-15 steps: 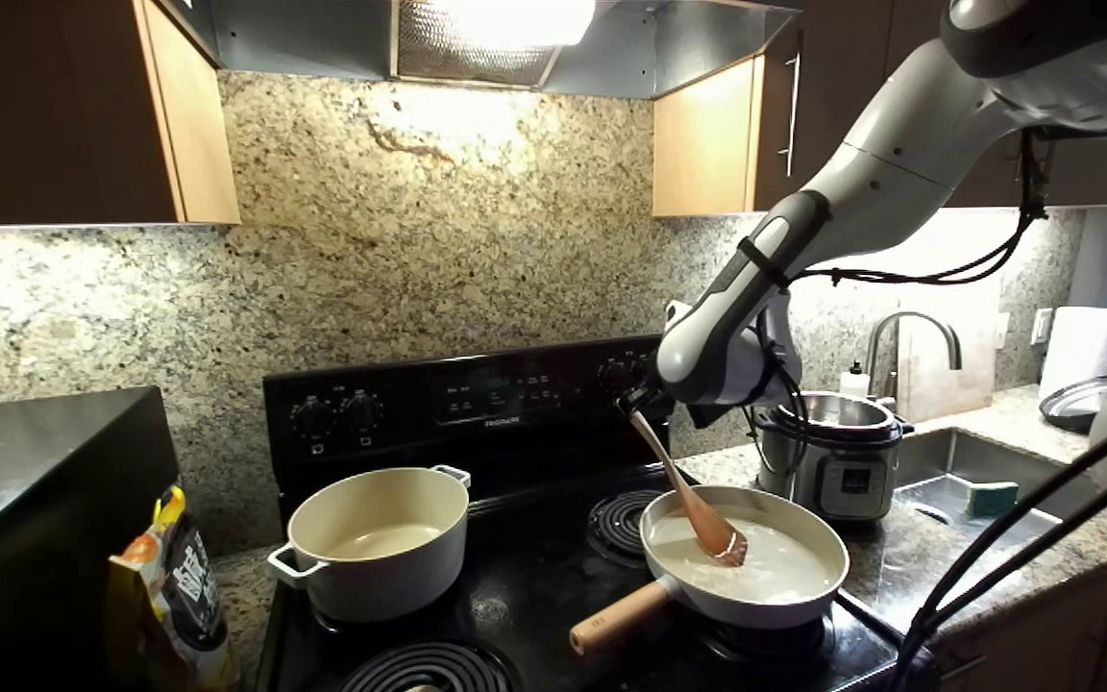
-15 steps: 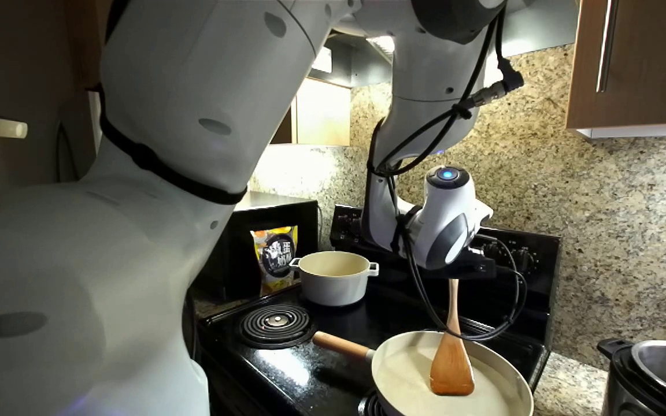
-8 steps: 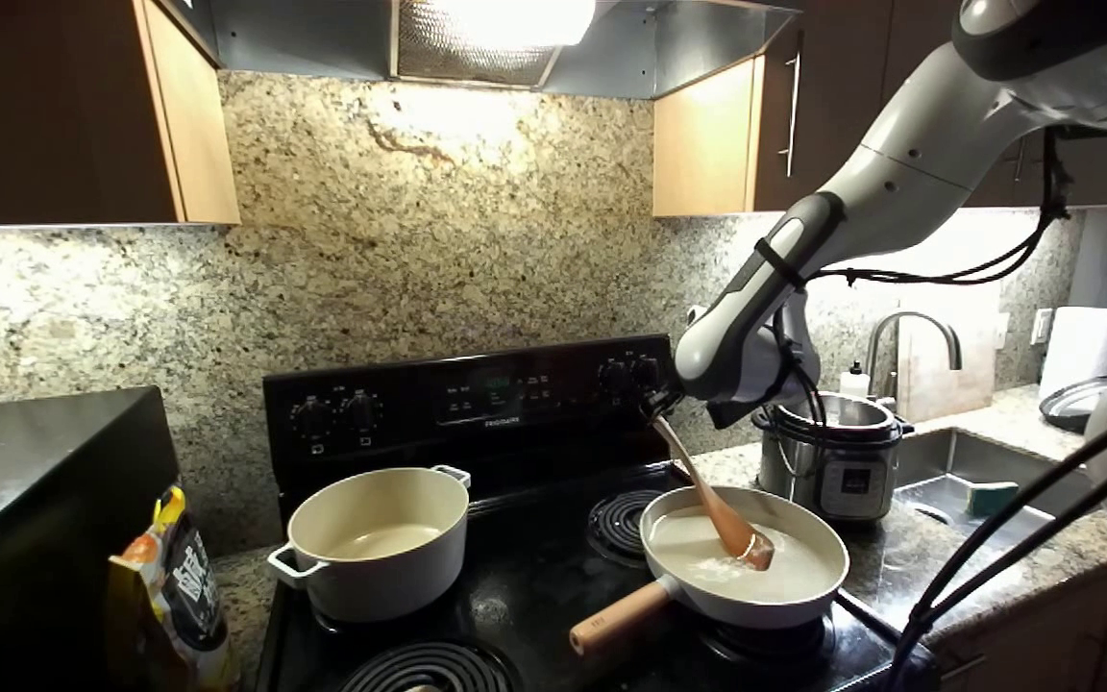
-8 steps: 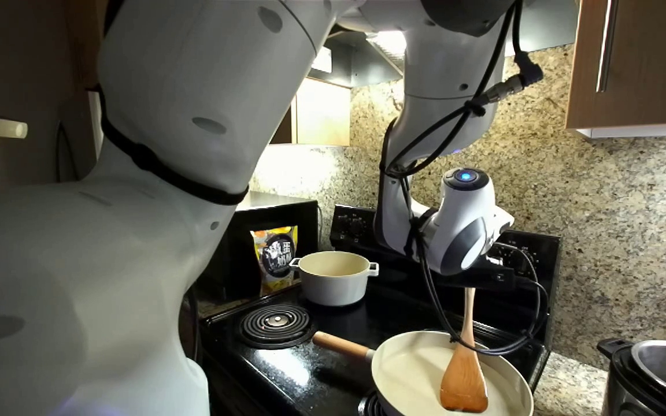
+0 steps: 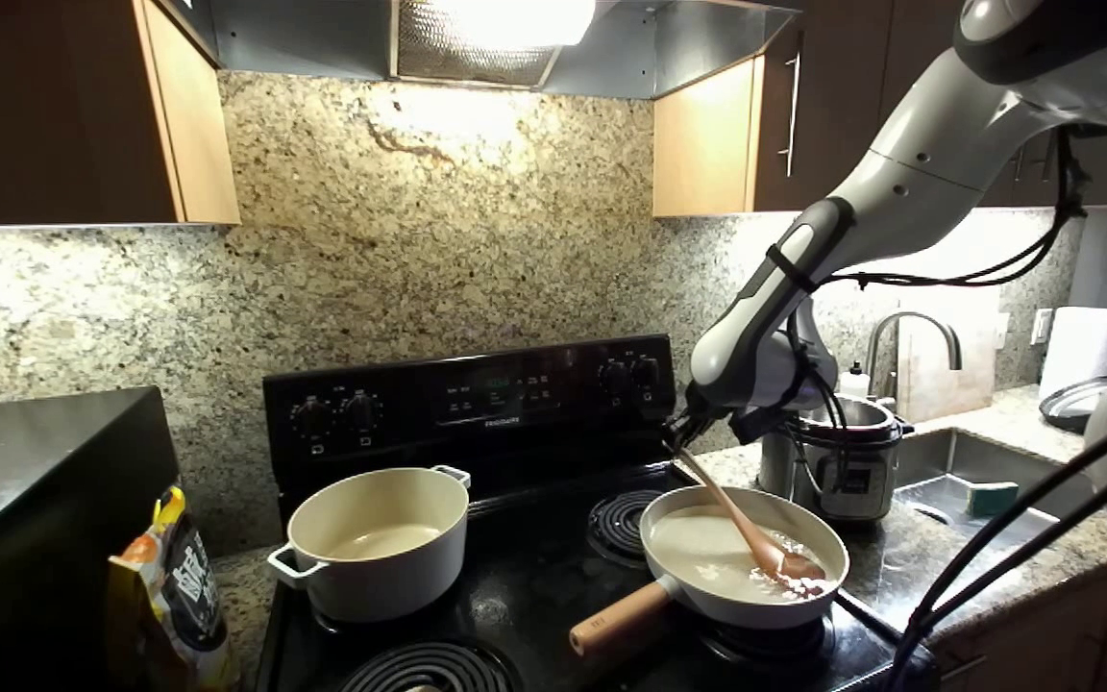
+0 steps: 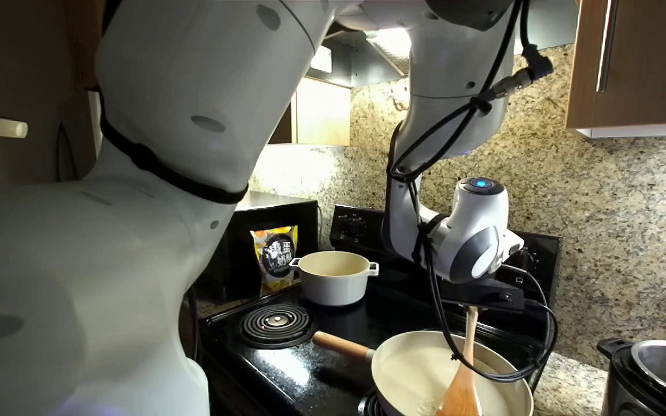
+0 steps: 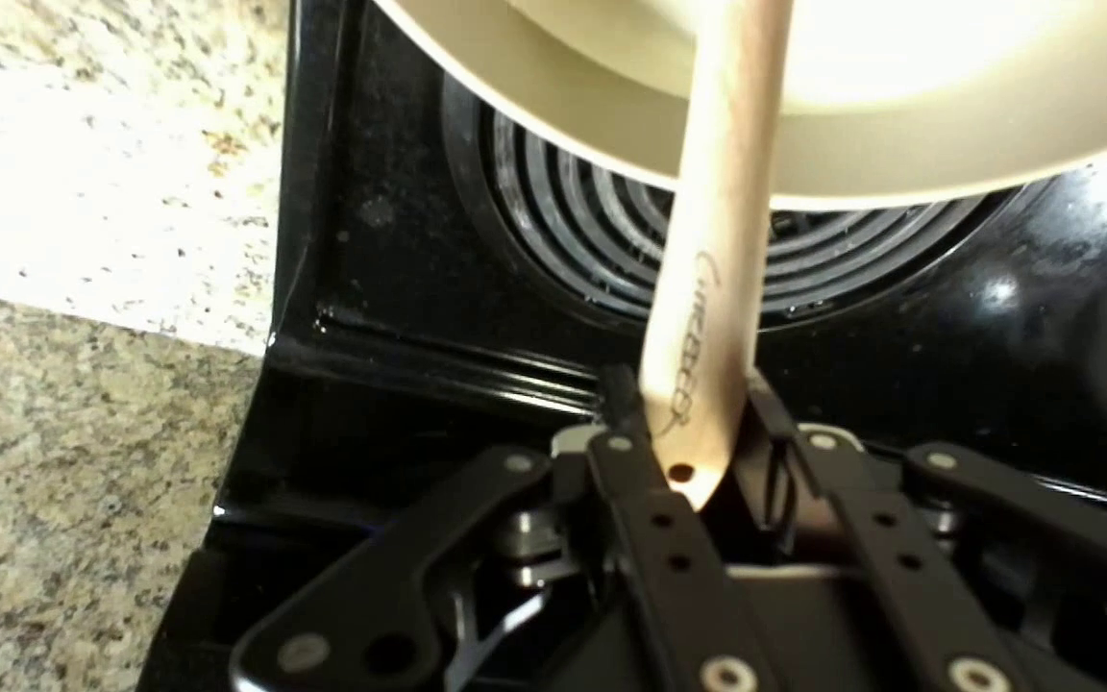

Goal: Stir the contents of the pan with the wooden spoon

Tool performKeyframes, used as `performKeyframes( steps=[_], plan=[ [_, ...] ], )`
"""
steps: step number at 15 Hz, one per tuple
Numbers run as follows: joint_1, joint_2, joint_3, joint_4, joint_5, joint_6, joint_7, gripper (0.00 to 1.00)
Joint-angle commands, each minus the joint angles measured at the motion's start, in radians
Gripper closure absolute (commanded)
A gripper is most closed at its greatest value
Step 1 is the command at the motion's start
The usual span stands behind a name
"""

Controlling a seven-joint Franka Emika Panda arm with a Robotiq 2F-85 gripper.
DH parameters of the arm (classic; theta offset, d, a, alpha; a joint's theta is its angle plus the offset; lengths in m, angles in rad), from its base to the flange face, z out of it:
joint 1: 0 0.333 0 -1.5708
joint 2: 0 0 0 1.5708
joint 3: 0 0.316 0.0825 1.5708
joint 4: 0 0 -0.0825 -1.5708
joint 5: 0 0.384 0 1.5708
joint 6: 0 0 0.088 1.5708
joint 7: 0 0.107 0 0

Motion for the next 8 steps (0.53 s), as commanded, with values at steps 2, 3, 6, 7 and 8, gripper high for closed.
performKeyframes(
  steps=[2,3,6,7,8],
  plan=[
    [0.016,-0.065,-0.013,-0.026,0.012,-0.111,0.025,0.9],
    [0.004,-0.012,-0.002,0.001,0.0,-0.058,0.002,0.74],
    [0.009,-0.024,-0.003,0.002,0.0,-0.079,0.003,0.74],
    [0.01,-0.024,-0.004,0.002,0.0,-0.079,0.003,0.74],
    [0.01,-0.024,-0.005,0.002,0.0,-0.079,0.003,0.74]
  ],
)
